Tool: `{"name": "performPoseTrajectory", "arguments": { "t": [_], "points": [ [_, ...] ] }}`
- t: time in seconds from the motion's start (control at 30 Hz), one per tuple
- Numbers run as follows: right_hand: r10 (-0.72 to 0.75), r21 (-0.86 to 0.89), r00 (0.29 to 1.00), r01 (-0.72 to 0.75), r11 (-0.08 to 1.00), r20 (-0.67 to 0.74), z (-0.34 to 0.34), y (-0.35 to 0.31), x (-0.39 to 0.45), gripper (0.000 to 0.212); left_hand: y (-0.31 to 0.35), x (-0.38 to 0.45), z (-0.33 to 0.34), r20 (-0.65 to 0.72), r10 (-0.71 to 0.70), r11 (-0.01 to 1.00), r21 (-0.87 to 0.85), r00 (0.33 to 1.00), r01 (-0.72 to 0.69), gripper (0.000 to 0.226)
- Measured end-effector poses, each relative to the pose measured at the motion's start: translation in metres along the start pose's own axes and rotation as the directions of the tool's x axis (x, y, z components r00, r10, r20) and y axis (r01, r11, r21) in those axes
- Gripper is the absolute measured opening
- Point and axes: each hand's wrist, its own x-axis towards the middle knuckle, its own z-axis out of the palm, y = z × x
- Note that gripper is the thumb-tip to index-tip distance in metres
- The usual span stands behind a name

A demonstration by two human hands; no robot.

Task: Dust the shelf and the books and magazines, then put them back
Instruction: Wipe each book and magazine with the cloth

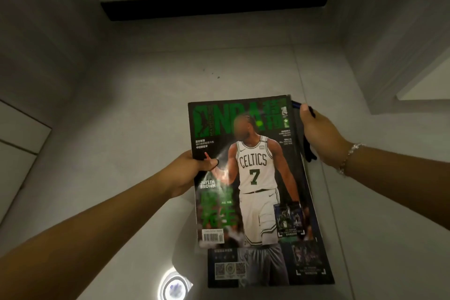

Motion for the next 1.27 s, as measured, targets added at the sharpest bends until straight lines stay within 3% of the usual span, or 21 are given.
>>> {"name": "performPoseTrajectory", "arguments": {
  "t": [0.17, 0.3, 0.47, 0.7, 0.9, 1.03, 1.17, 1.27],
  "points": [
    [0.01, 0.172, 0.999, -0.018, 0.985, 0.047, -0.004, -0.019, 0.012, 0.042, 0.013, 0.0, 0.005, 0.051, 0.053, 0.998, -0.036, 0.997, -0.051, 0.022],
    [-0.002, 0.168, 1.0, -0.003, 0.986, 0.03, -0.002, -0.023, 0.02, 0.038, 0.022, 0.003, 0.007, 0.031, 0.078, 0.994, -0.079, 0.997, -0.075, 0.021],
    [-0.033, 0.105, 0.999, 0.031, 0.994, 0.018, 0.007, -0.018, 0.019, 0.047, 0.025, 0.006, 0.01, -0.073, 0.079, 0.983, -0.162, 0.994, -0.09, 0.011],
    [-0.094, -0.037, 0.995, 0.096, 0.995, 0.04, 0.019, -0.005, -0.003, 0.045, 0.022, 0.009, 0.015, -0.218, 0.07, 0.96, -0.251, 0.974, -0.125, 0.02],
    [-0.033, -0.121, 0.983, 0.055, 0.991, 0.18, 0.013, 0.011, -0.033, 0.03, 0.025, 0.013, 0.009, -0.306, 0.049, 0.953, -0.272, 0.951, -0.136, 0.019],
    [0.089, 0.026, 0.959, -0.1, 0.995, 0.267, 0.007, 0.015, -0.046, 0.038, 0.025, 0.012, 0.003, -0.266, 0.071, 0.975, -0.184, 0.961, -0.123, 0.026],
    [0.254, 0.164, 0.94, -0.294, 0.942, 0.227, 0.008, -0.001, -0.035, 0.053, 0.021, 0.01, 0.003, -0.23, 0.065, 0.983, -0.153, 0.971, -0.102, 0.025],
    [0.247, 0.329, 0.927, -0.335, 0.883, 0.282, 0.01, -0.01, -0.018, 0.068, 0.019, 0.007, 0.005, -0.211, 0.069, 0.989, -0.111, 0.975, -0.094, 0.023]
  ]
}}
